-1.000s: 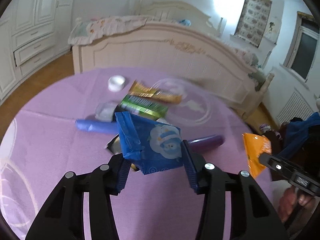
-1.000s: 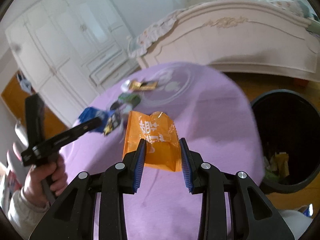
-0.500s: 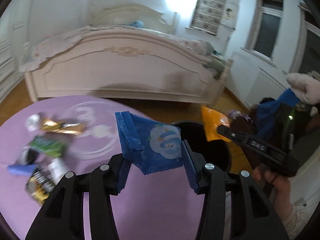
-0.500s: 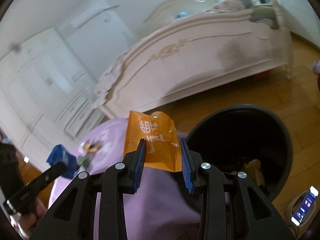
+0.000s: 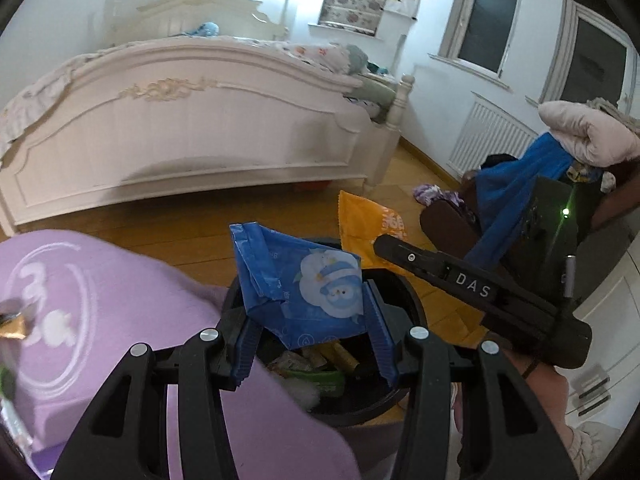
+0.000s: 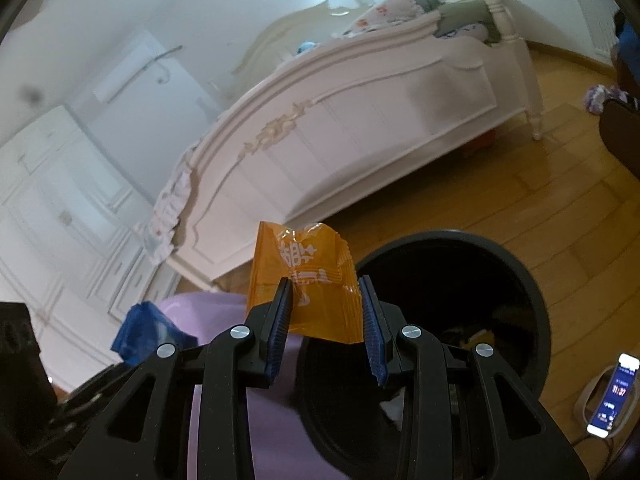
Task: Collect trash
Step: 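Carry both packs over the black bin and open both tools to drop them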
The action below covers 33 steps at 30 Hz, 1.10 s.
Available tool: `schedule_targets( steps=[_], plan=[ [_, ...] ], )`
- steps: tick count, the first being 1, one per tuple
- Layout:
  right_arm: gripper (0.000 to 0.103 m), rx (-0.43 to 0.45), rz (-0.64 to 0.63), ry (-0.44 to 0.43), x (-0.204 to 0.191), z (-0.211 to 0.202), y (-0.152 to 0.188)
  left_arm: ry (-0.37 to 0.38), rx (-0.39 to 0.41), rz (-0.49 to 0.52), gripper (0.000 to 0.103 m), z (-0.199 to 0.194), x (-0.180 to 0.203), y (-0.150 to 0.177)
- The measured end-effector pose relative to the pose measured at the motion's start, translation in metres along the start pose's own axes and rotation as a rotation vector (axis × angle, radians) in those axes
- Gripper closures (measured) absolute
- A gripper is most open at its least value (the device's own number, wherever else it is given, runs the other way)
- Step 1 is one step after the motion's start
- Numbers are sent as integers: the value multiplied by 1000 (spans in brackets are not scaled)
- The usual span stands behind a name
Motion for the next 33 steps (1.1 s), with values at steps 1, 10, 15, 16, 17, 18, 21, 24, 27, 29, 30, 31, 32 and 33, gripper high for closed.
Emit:
schedule_targets(
  steps=[1, 10, 15, 16, 17, 18, 21, 24, 27, 29, 30, 31, 32, 33],
  plan=[
    [69, -5, 12, 9, 5, 2, -1, 6, -7, 6, 55, 7, 1, -2],
    [69, -34, 45, 39, 18, 10, 1, 18, -51, 26, 55, 28, 7, 5],
    [54, -41, 55, 50, 18, 12, 1, 13, -64, 26, 45, 34, 6, 4],
    [48, -34, 66, 45, 20, 11, 0, 0, -61, 27, 40, 33, 5, 4],
    [35, -24, 78, 41, 21, 9, -1, -14, -50, 30, 27, 31, 3, 2],
    [31, -10, 88, 38, 22, 7, -3, -22, -36, 35, 22, 28, 2, 0],
    [31, -10, 84, 41, 23, 7, -3, -33, -18, 45, 20, 20, 0, -2],
    [31, -18, 65, 48, 20, 9, 0, -40, -4, 36, 20, 8, -3, -2],
    [31, -19, 48, 50, 17, 10, 2, -50, 17, 22, 18, -8, -9, 0],
    [31, -20, 38, 51, 16, 10, 2, -64, 33, 4, 18, -22, -16, 3],
    [31, -20, 33, 53, 14, 11, 2, -71, 42, -8, 18, -30, -20, 5],
    [31, -21, 26, 54, 12, 11, 3, -80, 52, -22, 18, -40, -25, 7],
    [31, -23, 20, 55, 11, 11, 4, -88, 60, -31, 18, -46, -29, 8],
    [31, -26, 13, 56, 10, 12, 3, -102, 71, -46, 18, -56, -36, 10]
  ],
)
Point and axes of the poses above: each gripper's, at about its wrist camera, not at the fingertips, and z roughly the way its jaws point, x to its right, y to its underside, the point moved 10 cm from there along z, roughly the way its jaws point, and after that the axes turned 9 degrees about y, right-handed, at the moved point
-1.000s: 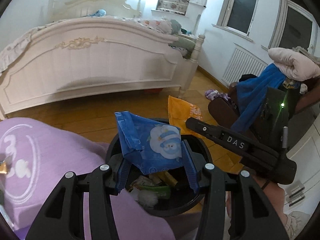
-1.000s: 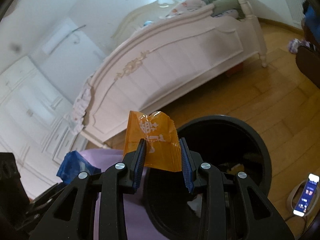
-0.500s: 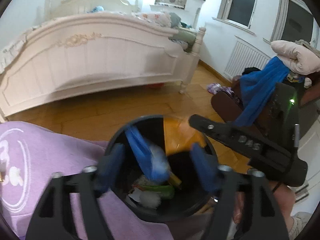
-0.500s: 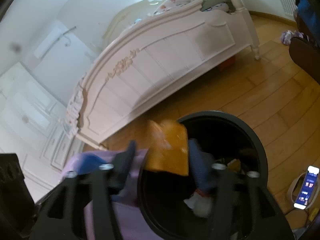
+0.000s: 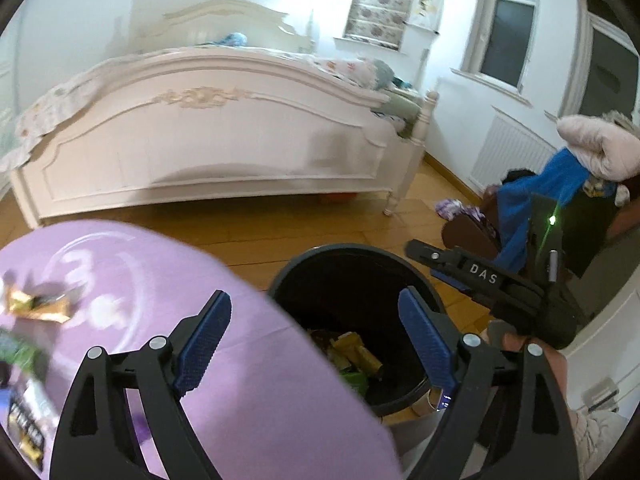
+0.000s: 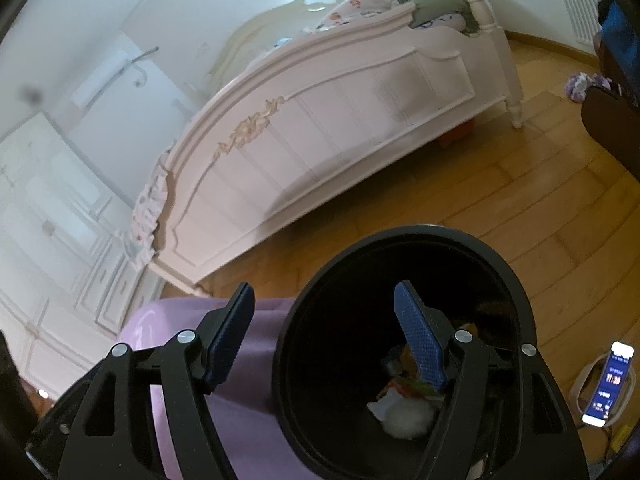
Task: Collect trash
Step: 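Carry both packs over the black bin and open both tools to drop them, then grasp the green Doublemint pack with the right tool while the left tool grasps the blue tube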
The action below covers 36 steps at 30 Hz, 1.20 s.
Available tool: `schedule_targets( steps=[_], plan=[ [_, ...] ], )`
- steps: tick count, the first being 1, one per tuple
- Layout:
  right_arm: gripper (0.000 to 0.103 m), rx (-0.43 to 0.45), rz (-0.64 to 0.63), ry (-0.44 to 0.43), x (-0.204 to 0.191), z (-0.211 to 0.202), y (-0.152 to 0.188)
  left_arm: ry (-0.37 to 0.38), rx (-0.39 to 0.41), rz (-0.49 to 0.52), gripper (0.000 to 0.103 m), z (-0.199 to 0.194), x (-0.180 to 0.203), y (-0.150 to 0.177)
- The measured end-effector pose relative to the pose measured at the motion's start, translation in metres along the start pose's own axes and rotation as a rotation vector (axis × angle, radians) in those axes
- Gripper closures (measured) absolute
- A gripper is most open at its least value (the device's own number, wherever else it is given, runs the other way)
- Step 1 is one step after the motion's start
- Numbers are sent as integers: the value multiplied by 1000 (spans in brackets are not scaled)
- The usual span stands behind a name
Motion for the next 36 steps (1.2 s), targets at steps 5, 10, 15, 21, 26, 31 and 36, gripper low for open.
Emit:
schedule_targets(
  steps=[5, 10, 15, 21, 26, 31, 36],
  plan=[
    [31, 8, -64, -3, -17, -2, 5, -78, 39, -43, 18, -47, -41, 8],
    [31, 8, -206, -78, -58, -10, 22, -190, 40, -44, 18, -107, -102, 28],
    [33, -96, -372, -213, -126, -16, 61, -308, -17, 18, 18, -157, -171, 55],
    [37, -187, -726, -348, -258, -32, 112, -339, -120, 122, 18, -172, -223, 82],
    [44, -242, -969, -384, -333, -26, 157, -349, -158, 222, 18, -165, -246, 93],
    [45, -304, -1117, -354, -370, 2, 191, -278, -185, 264, 18, -153, -254, 97],
    [45, -349, -1222, -320, -387, 32, 220, -230, -229, 271, 24, -138, -258, 102]
  ],
)
Point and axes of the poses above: each gripper's, at about its wrist camera, not at the fingertips, and z roughly the way its jaws point, x to its right, y to its underside, the point moved 10 cm from there along z, roughly the way its jaws point, and after that the axes turned 9 degrees about y, right-handed, at the moved point
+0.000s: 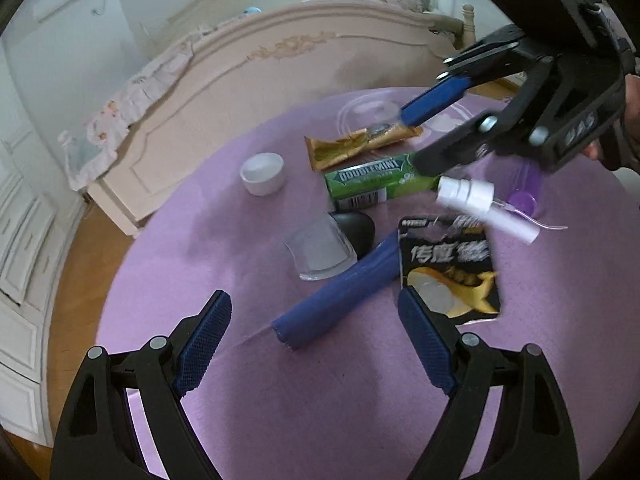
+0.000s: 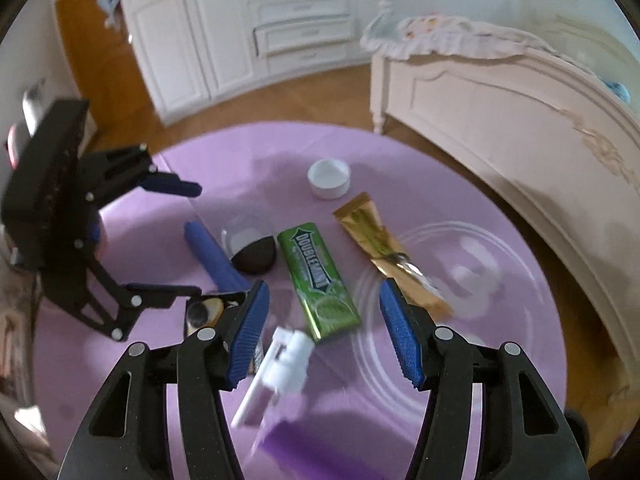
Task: Collect trash
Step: 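Grasp the green Doublemint pack with the right tool while the left tool grasps the blue tube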
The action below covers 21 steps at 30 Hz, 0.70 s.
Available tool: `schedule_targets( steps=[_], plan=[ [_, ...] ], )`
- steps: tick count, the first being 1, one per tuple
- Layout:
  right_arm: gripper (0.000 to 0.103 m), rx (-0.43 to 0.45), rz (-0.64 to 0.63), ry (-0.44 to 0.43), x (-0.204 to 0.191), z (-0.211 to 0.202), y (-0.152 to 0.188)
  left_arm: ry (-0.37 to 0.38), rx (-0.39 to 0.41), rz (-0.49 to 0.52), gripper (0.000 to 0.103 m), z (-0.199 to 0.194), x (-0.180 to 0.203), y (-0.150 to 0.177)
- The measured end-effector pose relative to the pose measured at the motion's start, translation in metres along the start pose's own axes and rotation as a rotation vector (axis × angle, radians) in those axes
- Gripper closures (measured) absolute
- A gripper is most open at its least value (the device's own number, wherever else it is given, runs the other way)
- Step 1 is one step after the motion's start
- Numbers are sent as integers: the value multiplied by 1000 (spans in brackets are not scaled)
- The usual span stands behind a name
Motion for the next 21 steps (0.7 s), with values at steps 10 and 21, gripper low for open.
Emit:
schedule_targets(
  steps=[10, 21],
  plan=[
    [69, -60, -14, 0, -8, 31, 2, 77, 0, -122, 73, -2, 18, 1],
    [71, 99, 287, -97, 21, -36, 22, 1, 128, -386, 89, -34, 19, 5]
  ],
)
Point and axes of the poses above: each gripper's, at about its wrist camera, not at the fingertips, and z roughly the way its jaws point, x to its right, y to its underside, the point moved 10 cm from there along z, roughly the way its jaws point, and after that the axes turned 9 degrees about y, right-handed, at the moved point
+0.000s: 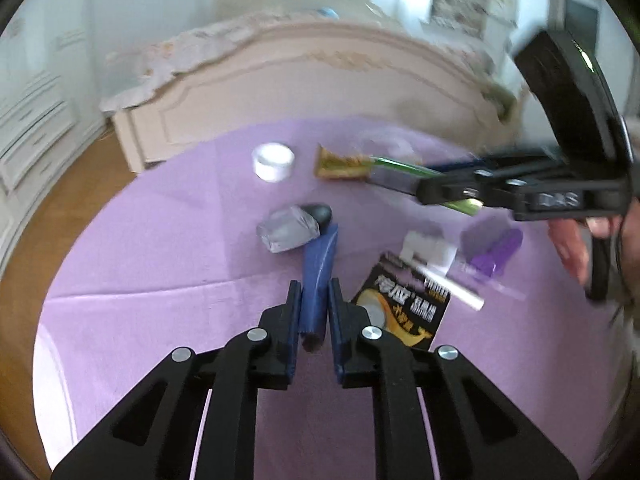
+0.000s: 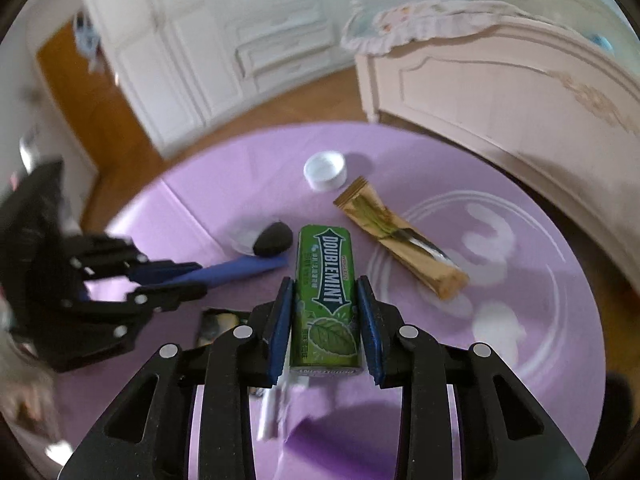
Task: Collect trash
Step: 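Grasp the green Doublemint pack with the right tool while the left tool grasps the blue tube, then carry both items over the black bin and open both tools to drop them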
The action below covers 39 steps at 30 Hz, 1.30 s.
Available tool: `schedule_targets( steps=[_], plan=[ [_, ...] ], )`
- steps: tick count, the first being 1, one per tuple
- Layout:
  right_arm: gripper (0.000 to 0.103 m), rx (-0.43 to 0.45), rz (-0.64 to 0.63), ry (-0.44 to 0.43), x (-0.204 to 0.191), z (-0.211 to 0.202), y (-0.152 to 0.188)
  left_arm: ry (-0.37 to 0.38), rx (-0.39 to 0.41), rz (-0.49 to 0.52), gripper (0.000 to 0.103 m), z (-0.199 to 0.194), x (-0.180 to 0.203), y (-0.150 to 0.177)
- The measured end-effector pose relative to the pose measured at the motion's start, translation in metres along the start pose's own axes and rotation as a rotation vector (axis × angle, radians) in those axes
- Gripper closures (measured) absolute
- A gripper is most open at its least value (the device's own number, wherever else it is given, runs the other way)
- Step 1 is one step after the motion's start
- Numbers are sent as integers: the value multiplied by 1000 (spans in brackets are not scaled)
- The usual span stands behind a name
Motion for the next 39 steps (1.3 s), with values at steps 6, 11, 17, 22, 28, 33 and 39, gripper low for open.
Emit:
schedule_targets(
  steps=[6, 11, 17, 22, 28, 33, 39],
  plan=[
    [71, 118, 209, -67, 37, -59, 16, 23, 120, -121, 89, -33, 10, -16],
    [71, 214, 355, -102, 74, -103, 33, 41, 162, -98, 89, -43, 48, -29],
    [71, 321, 500, -76, 130, -141, 70, 105, 175, -76, 89, -29, 105, -49],
    [71, 362, 621, -17, 185, -158, 100, 194, 172, -15, 89, -4, 173, -73],
    [71, 417, 711, 70, 237, -179, 127, 278, 145, 80, 89, 40, 250, -91],
    [71, 425, 763, 157, 273, -183, 143, 316, 103, 119, 89, 77, 286, -95],
    [71, 382, 845, 211, 304, -169, 166, 354, 60, 153, 89, 105, 318, -91]
  ],
)
Point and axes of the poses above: each gripper's, at about its wrist camera, not at the fingertips, and z roughly the way its jaws point, x to its right, y to its underside, the point moved 10 cm from there along z, roughly the way its jaws point, and after that the axes turned 9 degrees about y, right-handed, at the moved point
